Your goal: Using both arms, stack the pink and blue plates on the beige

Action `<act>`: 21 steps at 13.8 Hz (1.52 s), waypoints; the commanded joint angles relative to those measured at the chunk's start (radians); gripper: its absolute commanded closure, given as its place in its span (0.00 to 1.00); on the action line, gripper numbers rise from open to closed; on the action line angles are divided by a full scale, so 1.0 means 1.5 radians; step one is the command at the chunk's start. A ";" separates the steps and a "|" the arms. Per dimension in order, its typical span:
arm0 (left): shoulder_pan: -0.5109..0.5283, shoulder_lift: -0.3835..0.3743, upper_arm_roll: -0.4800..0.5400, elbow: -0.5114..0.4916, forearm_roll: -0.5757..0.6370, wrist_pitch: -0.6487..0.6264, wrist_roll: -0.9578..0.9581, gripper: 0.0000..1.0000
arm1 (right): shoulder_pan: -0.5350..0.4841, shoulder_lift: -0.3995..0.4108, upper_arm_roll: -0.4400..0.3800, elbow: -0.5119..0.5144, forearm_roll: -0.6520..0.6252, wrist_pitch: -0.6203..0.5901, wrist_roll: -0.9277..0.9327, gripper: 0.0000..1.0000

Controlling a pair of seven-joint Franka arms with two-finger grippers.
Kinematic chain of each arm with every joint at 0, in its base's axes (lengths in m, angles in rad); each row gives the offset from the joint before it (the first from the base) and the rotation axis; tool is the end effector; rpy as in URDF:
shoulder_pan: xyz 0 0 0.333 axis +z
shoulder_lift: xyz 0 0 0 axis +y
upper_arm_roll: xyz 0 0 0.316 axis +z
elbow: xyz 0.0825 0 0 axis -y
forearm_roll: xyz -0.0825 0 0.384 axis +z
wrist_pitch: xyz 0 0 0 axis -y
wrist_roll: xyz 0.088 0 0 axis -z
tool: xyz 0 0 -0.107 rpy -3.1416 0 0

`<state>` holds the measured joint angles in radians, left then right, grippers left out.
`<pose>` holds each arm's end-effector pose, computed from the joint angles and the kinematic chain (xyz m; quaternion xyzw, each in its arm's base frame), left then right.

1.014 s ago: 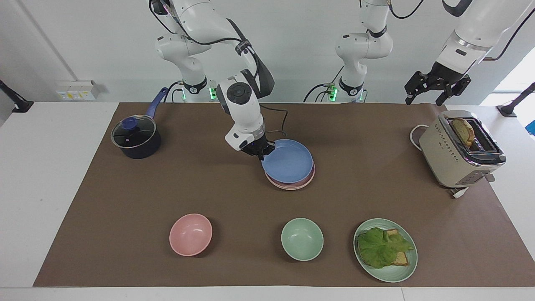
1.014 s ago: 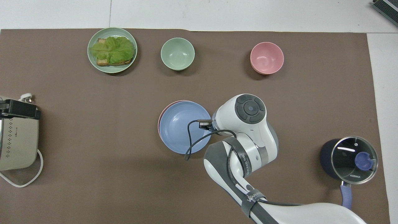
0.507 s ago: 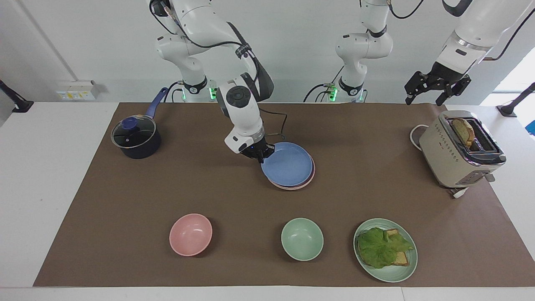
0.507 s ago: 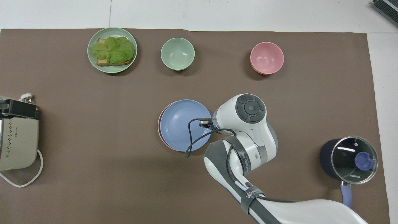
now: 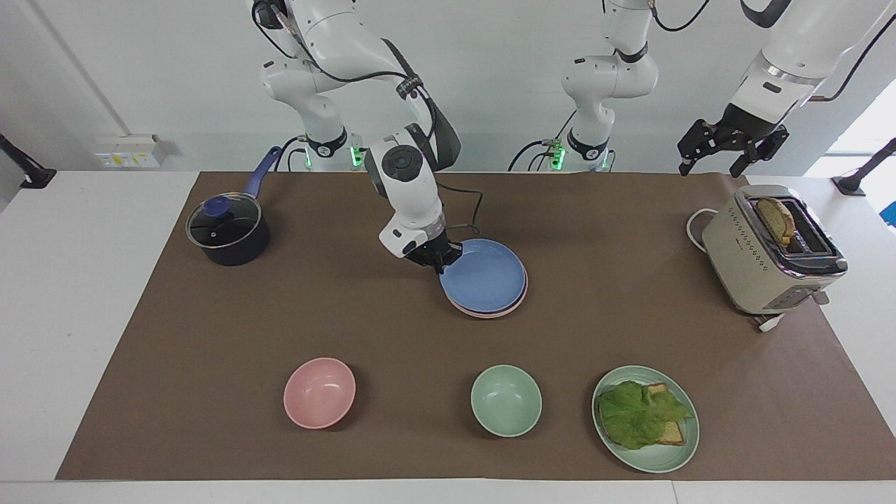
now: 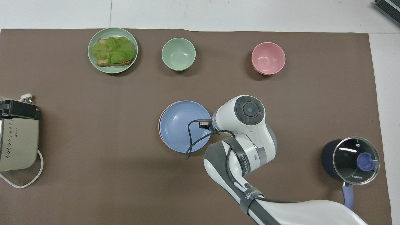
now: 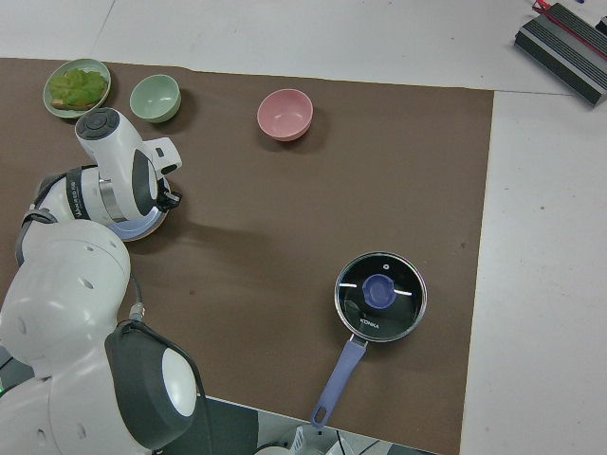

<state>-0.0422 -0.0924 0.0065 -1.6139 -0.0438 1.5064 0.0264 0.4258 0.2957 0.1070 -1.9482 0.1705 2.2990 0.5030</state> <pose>0.5183 -0.0233 0.6484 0.9992 -0.0323 -0.0077 0.0221 0.5308 0.3138 0.3357 -0.9955 0.0427 0.0159 0.0836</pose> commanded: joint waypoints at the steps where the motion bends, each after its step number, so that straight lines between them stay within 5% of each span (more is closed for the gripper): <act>1: 0.006 0.002 -0.003 0.008 0.012 -0.012 0.003 0.00 | 0.000 0.000 0.006 -0.005 0.013 0.014 0.003 0.99; 3: 0.006 0.002 -0.003 0.008 0.012 -0.012 0.003 0.00 | 0.000 0.000 0.006 -0.002 0.013 0.014 0.004 0.88; 4: 0.006 0.002 -0.003 0.008 0.012 -0.012 0.003 0.00 | 0.000 0.000 0.006 0.002 0.013 0.014 0.011 0.71; 6: 0.006 0.002 -0.003 0.008 0.012 -0.012 0.003 0.00 | 0.000 -0.001 0.006 0.009 0.013 0.015 0.018 0.00; 10: 0.006 0.002 -0.003 0.008 0.012 -0.012 0.003 0.00 | -0.032 -0.059 -0.001 0.018 0.001 -0.013 0.007 0.00; 16: 0.006 0.002 -0.003 0.008 0.012 -0.012 0.003 0.00 | -0.212 -0.183 -0.004 0.035 -0.074 -0.176 -0.053 0.00; 21: 0.006 0.002 -0.003 0.008 0.012 -0.012 0.003 0.00 | -0.312 -0.208 -0.006 0.180 -0.095 -0.393 -0.115 0.00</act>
<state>-0.0422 -0.0924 0.0065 -1.6139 -0.0438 1.5064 0.0264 0.0055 -0.0269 0.0847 -1.7740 0.0438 1.8110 0.3554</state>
